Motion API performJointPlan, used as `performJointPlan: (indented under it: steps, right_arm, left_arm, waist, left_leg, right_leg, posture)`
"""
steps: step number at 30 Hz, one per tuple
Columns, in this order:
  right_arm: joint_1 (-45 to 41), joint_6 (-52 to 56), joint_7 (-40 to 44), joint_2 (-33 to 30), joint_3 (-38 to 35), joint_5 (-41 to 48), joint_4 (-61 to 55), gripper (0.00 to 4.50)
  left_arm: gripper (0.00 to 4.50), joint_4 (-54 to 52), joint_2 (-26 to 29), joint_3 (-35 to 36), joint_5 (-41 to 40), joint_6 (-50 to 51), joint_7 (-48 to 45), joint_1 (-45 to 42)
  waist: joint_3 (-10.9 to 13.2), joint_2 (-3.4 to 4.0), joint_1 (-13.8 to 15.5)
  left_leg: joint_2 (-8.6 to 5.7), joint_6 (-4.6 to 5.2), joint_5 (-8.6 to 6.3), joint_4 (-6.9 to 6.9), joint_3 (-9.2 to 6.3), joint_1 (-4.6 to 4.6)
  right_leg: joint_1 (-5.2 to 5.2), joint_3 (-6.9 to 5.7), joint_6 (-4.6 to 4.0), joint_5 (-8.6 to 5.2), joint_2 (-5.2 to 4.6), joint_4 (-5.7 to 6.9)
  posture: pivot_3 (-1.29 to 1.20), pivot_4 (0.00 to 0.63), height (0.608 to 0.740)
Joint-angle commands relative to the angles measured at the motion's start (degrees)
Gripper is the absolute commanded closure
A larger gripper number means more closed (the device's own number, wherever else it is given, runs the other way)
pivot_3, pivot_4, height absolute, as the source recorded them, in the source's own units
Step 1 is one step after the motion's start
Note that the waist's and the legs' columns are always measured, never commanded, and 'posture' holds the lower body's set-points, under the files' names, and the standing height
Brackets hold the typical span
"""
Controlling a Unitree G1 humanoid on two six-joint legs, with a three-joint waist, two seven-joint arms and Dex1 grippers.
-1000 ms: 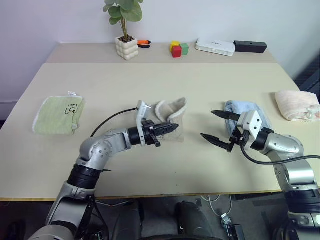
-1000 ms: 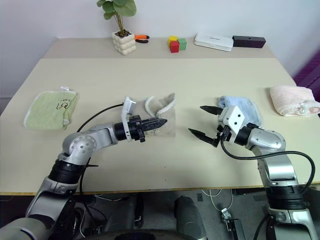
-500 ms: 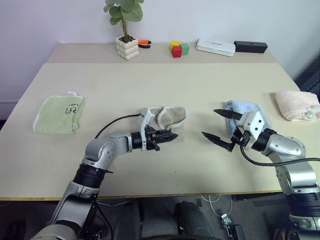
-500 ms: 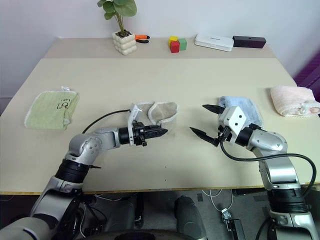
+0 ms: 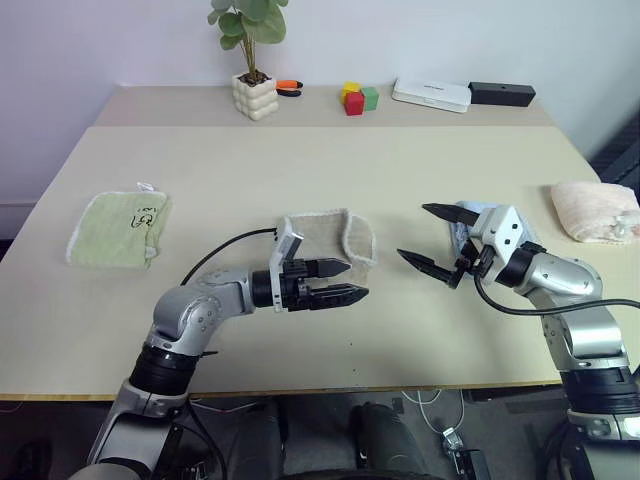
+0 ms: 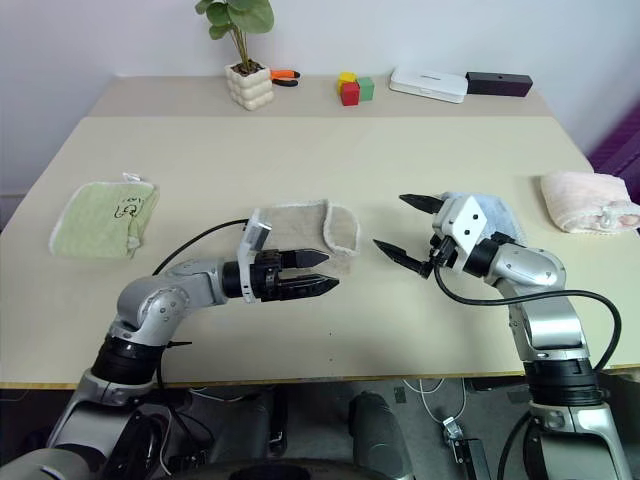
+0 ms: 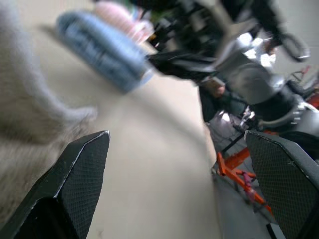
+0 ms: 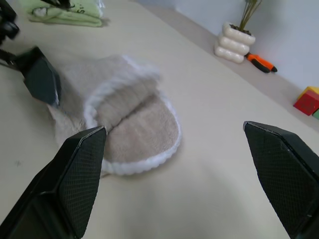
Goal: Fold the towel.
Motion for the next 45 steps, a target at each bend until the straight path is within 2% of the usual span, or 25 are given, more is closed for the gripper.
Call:
performJointPlan:
  steps: [1, 3, 6, 8, 10, 13, 16, 19, 21, 24, 32, 45]
  right_arm:
    - [-3.5, 1.5, -1.5, 1.4, -1.4, 2.3, 0.1, 0.0]
    - [-4.8, 3.9, -2.3, 2.3, -2.1, 4.3, -0.4, 0.0]
    - [-5.5, 7.7, -5.1, 5.3, -1.4, 7.1, -3.9, 0.0]
    - [-5.5, 10.3, -8.0, 8.5, -0.4, 8.8, -6.6, 0.55]
    - [-6.0, 11.1, -11.4, 11.7, 1.0, 7.8, -8.9, 1.3]
    - [-8.1, 13.0, -21.5, 19.7, 3.1, 5.6, -11.8, 2.92]
    - [-6.2, 15.2, -29.0, 27.3, 7.6, 3.5, -15.5, 4.4]
    - [-2.6, 16.6, -30.3, 30.1, 13.7, 1.1, -17.5, 4.46]
    - [-2.0, 16.6, -31.0, 30.8, 15.7, -0.5, -16.2, 4.46]
    - [-2.0, 19.4, -34.4, 32.3, 17.9, -3.9, -10.9, 4.46]
    - [-7.5, 14.5, -42.0, 34.3, 16.3, -12.0, 1.8, 4.46]
    - [-0.8, 14.9, -44.1, 31.4, 14.4, -16.2, 0.6, 4.46]
  left_arm:
    - [0.06, -4.2, 1.0, 3.8, -3.4, -1.4, -2.6, 1.5]
    - [0.06, -3.9, 0.6, 5.7, -1.2, -5.0, -0.7, 1.9]
    - [0.06, 2.3, -0.8, 11.7, -2.5, -5.0, 4.8, -0.9]
    - [0.57, 5.9, -2.3, 14.0, 0.6, -8.7, 9.9, -2.6]
    - [1.31, 7.5, -4.2, 15.8, 0.7, -10.2, 12.5, -3.7]
    - [2.9, 9.5, -7.6, 17.6, 1.9, -12.8, 17.6, -5.0]
    - [4.38, 10.1, -10.7, 16.7, 4.8, -15.3, 21.0, -4.8]
    - [4.45, 9.7, -13.8, 15.7, 5.8, -15.9, 23.1, -4.4]
    - [4.45, 10.0, -15.2, 15.7, 6.2, -16.0, 24.2, -4.4]
    - [4.45, 12.7, -16.6, 14.2, 11.1, -18.0, 28.2, -4.9]
    - [4.45, 14.5, -17.7, 10.8, 14.4, -16.9, 28.6, -4.1]
    - [4.45, 17.0, -17.3, 11.2, 18.4, -18.8, 29.9, -3.6]
  waist:
    - [0.0, 0.01, 0.0]
    - [0.0, 0.01, 0.0]
    - [0.0, 0.01, 0.1]
    - [0.0, 0.01, 0.1]
    - [0.0, 0.01, 0.1]
    - [0.0, 0.01, 0.0]
    - [0.0, 0.01, 0.0]
    - [0.0, 0.01, 0.2]
    - [0.0, 0.01, 0.1]
    - [0.0, -0.02, 0.0]
    - [0.0, -0.01, -0.1]
    - [0.0, -0.01, -0.1]
  left_leg:
    - [0.01, 0.0, 0.0, 0.0, 0.0, 0.0]
    - [0.02, 0.0, 0.0, 0.0, 0.0, 0.0]
    - [0.03, 0.0, 0.0, 0.01, -0.02, 0.0]
    - [0.02, 0.01, 0.0, 0.02, -0.04, -0.01]
    - [0.02, 0.01, 0.0, 0.02, -0.03, -0.02]
    - [0.03, 0.0, 0.0, 0.02, -0.02, -0.03]
    - [0.04, 0.0, 0.01, 0.0, -0.02, -0.05]
    - [0.04, -0.01, 0.01, -0.01, -0.02, -0.08]
    - [0.02, -0.01, 0.01, 0.04, 0.01, -0.11]
    - [0.0, -0.01, 0.01, 0.05, 0.0, -0.06]
    - [0.01, -0.01, 0.01, 0.0, -0.01, -0.08]
    - [0.02, -0.01, 0.01, -0.03, -0.01, -0.07]
  right_leg:
    - [0.0, 0.0, 0.01, 0.0, 0.0, 0.01]
    - [-0.02, 0.0, 0.01, 0.01, 0.01, 0.02]
    - [0.0, -0.02, 0.01, 0.01, 0.0, 0.04]
    - [0.0, -0.04, 0.02, 0.01, 0.01, 0.05]
    - [0.0, -0.04, 0.07, 0.04, 0.0, 0.04]
    - [-0.03, -0.04, 0.11, 0.06, 0.0, 0.07]
    - [-0.11, -0.04, 0.15, 0.08, 0.03, 0.18]
    - [-0.12, -0.05, 0.17, 0.07, 0.03, 0.16]
    - [-0.09, -0.04, 0.17, 0.07, 0.0, 0.14]
    - [-0.06, -0.02, 0.15, 0.08, 0.0, 0.15]
    - [-0.12, -0.03, 0.17, 0.08, 0.04, 0.15]
    - [-0.12, -0.03, 0.17, 0.08, 0.04, 0.15]
  posture:
    - [0.0, 0.15, 0.735]
    - [0.0, 0.15, 0.735]
    - [0.0, 0.15, 0.735]
    - [0.0, 0.15, 0.735]
    - [0.0, 0.15, 0.735]
    - [0.0, 0.15, 0.735]
    - [0.0, 0.15, 0.735]
    - [0.0, 0.15, 0.735]
    - [0.0, 0.15, 0.735]
    - [0.0, 0.15, 0.735]
    - [0.0, 0.15, 0.735]
    - [0.0, 0.15, 0.735]
